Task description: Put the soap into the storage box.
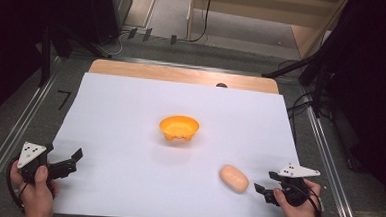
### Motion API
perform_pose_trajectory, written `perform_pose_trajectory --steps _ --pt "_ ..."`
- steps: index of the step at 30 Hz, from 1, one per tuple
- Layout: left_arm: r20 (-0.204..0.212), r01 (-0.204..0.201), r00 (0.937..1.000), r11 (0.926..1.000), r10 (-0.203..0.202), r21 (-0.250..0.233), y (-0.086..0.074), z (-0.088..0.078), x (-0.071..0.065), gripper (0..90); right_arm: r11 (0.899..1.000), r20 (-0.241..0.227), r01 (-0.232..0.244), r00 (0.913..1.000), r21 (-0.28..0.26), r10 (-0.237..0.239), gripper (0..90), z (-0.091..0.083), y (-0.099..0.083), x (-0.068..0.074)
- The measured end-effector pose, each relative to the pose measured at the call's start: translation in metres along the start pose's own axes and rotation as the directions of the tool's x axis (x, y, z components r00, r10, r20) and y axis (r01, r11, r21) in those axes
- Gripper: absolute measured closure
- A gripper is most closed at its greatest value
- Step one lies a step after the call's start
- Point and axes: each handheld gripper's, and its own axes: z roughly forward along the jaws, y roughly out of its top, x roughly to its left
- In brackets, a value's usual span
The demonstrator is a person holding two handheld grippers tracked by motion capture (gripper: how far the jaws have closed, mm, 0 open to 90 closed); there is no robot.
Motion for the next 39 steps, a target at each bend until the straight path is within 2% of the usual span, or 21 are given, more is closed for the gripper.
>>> perform_pose_trajectory --steps 2,3,4,6,11,16,24,26,27,31,39 --pt "0.003 -0.005 1.0000 1.0000 0.005 0.004 0.000 0.000 0.000 0.1 0.998 -0.030 0.038 0.9989 0.044 -0.037 28.2 0.003 0.008 0.007" --pt "0.003 -0.005 1.0000 1.0000 0.005 0.004 0.000 0.000 0.000 0.1 0.998 -0.030 0.038 0.9989 0.044 -0.037 28.2 0.003 0.008 0.007" --pt "0.003 -0.007 1.0000 1.0000 0.007 0.005 0.000 0.000 0.000 0.1 0.996 -0.047 0.059 0.9973 0.067 -0.056 28.1 0.006 0.013 0.013" --pt "0.003 -0.008 1.0000 0.9999 0.008 0.007 0.000 0.000 0.000 0.1 0.994 -0.066 0.084 0.9946 0.075 -0.079 27.6 0.010 0.019 0.019" --pt "0.005 -0.008 1.0000 1.0000 0.008 0.006 0.000 0.000 0.000 0.2 0.988 -0.107 0.109 0.9894 0.107 -0.098 27.5 0.024 0.030 0.031" --pt "0.005 -0.011 0.9999 0.9999 0.011 0.006 0.000 0.000 0.000 0.1 0.981 -0.122 0.135 0.9855 0.142 -0.118 27.6 0.037 0.041 0.041" --pt "0.003 -0.014 0.9999 0.9999 0.014 0.005 0.000 0.001 -0.001 0.1 0.971 -0.100 0.153 0.9857 0.184 -0.136 28.5 0.052 0.047 0.044" --pt "0.004 -0.015 0.9999 0.9999 0.015 0.005 0.000 0.001 -0.001 0.1 0.965 -0.096 0.155 0.9859 0.213 -0.137 28.7 0.056 0.046 0.045" --pt "0.005 -0.014 0.9999 0.9999 0.014 0.006 0.000 0.000 -0.001 0.1 0.963 -0.084 0.167 0.9848 0.212 -0.152 29.5 0.057 0.046 0.046" --pt "0.006 -0.012 0.9999 0.9999 0.012 0.006 0.000 0.000 0.000 0.1 0.962 -0.062 0.172 0.9847 0.213 -0.163 31.8 0.058 0.046 0.048" --pt "0.004 -0.011 0.9999 0.9999 0.011 0.007 0.000 0.001 -0.001 0.1 0.962 -0.065 0.192 0.9811 0.194 -0.183 32.0 0.058 0.043 0.048"
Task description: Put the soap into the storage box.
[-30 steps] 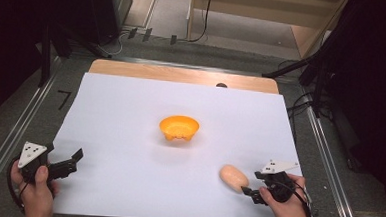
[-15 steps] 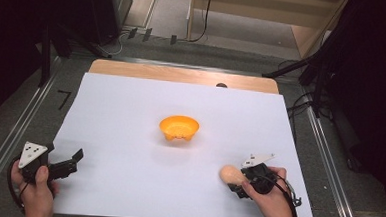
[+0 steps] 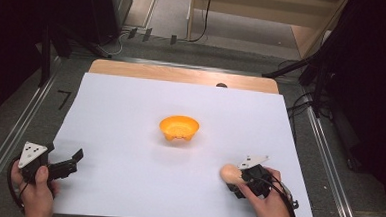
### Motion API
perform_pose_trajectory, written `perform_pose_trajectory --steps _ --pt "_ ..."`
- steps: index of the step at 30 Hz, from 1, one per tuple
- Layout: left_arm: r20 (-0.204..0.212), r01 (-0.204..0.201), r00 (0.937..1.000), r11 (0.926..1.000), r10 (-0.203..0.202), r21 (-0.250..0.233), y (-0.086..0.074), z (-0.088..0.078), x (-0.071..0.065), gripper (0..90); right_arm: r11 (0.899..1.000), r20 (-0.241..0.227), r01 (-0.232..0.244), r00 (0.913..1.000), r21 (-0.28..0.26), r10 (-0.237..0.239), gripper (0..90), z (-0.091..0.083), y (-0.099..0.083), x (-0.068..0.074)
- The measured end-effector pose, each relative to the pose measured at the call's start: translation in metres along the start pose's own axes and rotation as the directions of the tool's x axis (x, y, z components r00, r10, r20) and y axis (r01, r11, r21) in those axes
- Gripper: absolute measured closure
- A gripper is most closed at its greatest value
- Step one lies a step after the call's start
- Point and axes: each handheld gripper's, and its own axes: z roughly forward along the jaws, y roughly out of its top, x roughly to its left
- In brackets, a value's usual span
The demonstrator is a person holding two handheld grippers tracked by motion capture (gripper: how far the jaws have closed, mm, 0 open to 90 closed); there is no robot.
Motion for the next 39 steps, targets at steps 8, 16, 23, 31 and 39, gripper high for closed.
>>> perform_pose_trajectory --steps 8,16,23,31,39 --pt "0.005 0.003 1.0000 1.0000 -0.003 0.004 0.000 0.000 0.000 0.1 0.998 0.032 -0.031 0.9990 0.045 0.030 31.7 0.001 0.006 0.005" --pt "0.006 0.002 1.0000 0.9999 -0.002 0.012 0.001 0.001 0.001 0.1 0.999 0.022 -0.017 0.9996 0.048 0.016 33.0 0.001 0.008 0.003" --pt "0.005 0.001 1.0000 0.9999 -0.001 0.015 0.001 0.001 0.001 0.1 0.999 -0.043 -0.007 0.9991 0.034 0.008 33.1 -0.003 0.014 -0.002" --pt "0.007 0.004 1.0000 0.9999 -0.004 0.012 0.001 0.001 0.001 0.1 0.997 -0.046 0.073 0.9963 0.024 -0.072 33.1 -0.008 0.044 -0.005" --pt "0.009 0.008 0.9999 0.9999 -0.008 0.009 0.000 0.001 0.001 0.1 0.994 -0.051 0.113 0.9924 0.007 -0.112 33.2 -0.013 0.066 -0.010"
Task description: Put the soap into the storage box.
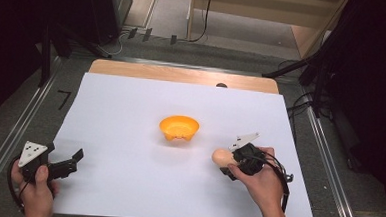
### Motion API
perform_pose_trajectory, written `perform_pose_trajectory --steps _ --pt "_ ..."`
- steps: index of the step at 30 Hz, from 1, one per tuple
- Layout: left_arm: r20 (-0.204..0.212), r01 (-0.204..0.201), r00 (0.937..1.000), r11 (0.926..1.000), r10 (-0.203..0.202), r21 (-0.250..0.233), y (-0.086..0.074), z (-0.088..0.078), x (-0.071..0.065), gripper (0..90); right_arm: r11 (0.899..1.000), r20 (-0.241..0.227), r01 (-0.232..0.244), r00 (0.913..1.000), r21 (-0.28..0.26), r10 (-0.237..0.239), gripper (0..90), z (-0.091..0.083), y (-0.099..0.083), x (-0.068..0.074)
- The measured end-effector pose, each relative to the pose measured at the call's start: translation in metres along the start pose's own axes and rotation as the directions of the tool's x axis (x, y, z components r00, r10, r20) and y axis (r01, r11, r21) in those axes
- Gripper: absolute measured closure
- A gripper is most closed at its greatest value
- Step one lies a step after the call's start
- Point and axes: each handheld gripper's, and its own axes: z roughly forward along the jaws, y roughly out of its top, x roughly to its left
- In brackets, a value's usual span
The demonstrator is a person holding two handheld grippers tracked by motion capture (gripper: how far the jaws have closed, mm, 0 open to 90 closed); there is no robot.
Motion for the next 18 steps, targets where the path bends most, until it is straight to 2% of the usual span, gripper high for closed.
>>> perform_pose_trajectory --steps 2,7,8,10,12,15,18 --pt "0.001 -0.001 1.0000 1.0000 0.001 0.001 0.000 0.000 0.000 0.1 1.000 -0.009 0.021 0.9997 -0.020 -0.021 33.2 -0.002 0.007 -0.002" --pt "-0.001 -0.003 1.0000 1.0000 0.003 0.004 0.000 0.000 0.000 0.1 0.998 -0.015 0.064 0.9978 -0.028 -0.064 33.2 -0.004 0.025 -0.005" --pt "-0.001 -0.006 1.0000 1.0000 0.006 0.007 0.000 0.000 0.000 0.1 0.996 -0.024 0.088 0.9957 -0.032 -0.089 33.2 -0.004 0.033 -0.007" --pt "-0.002 -0.007 1.0000 0.9999 0.007 0.007 0.000 0.000 0.000 0.2 0.995 -0.025 0.096 0.9949 -0.033 -0.097 33.2 -0.004 0.037 -0.007" --pt "-0.003 -0.008 1.0000 0.9999 0.008 0.008 0.000 0.000 0.000 0.1 0.991 -0.030 0.130 0.9908 -0.035 -0.132 33.2 -0.006 0.050 -0.010" --pt "-0.004 -0.009 1.0000 0.9999 0.009 0.008 0.000 0.000 0.000 0.1 0.988 -0.043 0.141 0.9887 -0.056 -0.144 33.2 -0.008 0.058 -0.012" --pt "-0.008 -0.014 0.9999 0.9999 0.014 0.008 0.000 0.000 -0.001 0.1 0.981 -0.050 0.182 0.9814 -0.072 -0.185 33.2 -0.013 0.076 -0.016"
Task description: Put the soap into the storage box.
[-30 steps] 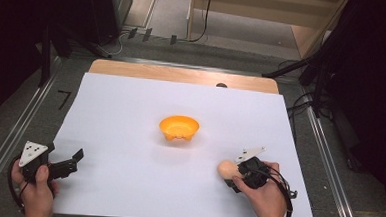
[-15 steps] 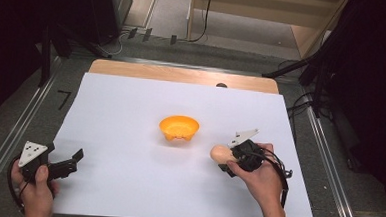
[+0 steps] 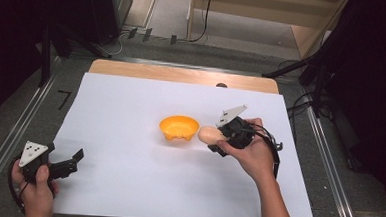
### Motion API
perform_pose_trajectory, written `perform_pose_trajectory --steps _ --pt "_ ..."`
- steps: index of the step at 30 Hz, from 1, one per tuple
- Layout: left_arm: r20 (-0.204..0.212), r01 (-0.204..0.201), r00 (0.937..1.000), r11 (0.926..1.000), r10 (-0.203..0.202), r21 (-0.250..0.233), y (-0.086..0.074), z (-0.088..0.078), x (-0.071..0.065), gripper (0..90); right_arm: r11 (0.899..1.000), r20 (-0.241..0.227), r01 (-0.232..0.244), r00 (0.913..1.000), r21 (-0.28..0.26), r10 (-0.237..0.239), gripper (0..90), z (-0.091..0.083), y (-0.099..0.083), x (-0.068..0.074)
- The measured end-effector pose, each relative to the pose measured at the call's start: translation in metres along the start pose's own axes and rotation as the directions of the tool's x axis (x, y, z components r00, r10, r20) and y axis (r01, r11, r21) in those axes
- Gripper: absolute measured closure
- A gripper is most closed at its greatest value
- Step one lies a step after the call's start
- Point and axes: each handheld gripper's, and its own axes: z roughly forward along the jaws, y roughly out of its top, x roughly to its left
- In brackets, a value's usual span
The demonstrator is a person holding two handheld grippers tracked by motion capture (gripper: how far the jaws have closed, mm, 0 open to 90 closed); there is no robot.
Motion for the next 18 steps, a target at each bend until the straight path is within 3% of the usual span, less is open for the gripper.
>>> perform_pose_trajectory --steps 8,10,18 --pt "0.001 0.002 1.0000 1.0000 -0.002 0.000 0.000 0.000 0.000 0.2 0.995 -0.044 0.095 0.9946 0.014 -0.094 33.2 0.012 0.028 -0.010" --pt "0.001 0.004 1.0000 1.0000 -0.004 -0.003 0.000 0.000 0.000 0.1 0.991 -0.065 0.134 0.9890 0.012 -0.133 33.2 0.022 0.038 -0.012" --pt "0.007 0.006 1.0000 1.0000 -0.006 -0.003 0.000 0.000 0.001 0.1 0.978 -0.088 0.202 0.9765 0.055 -0.197 33.2 0.043 0.063 -0.017"
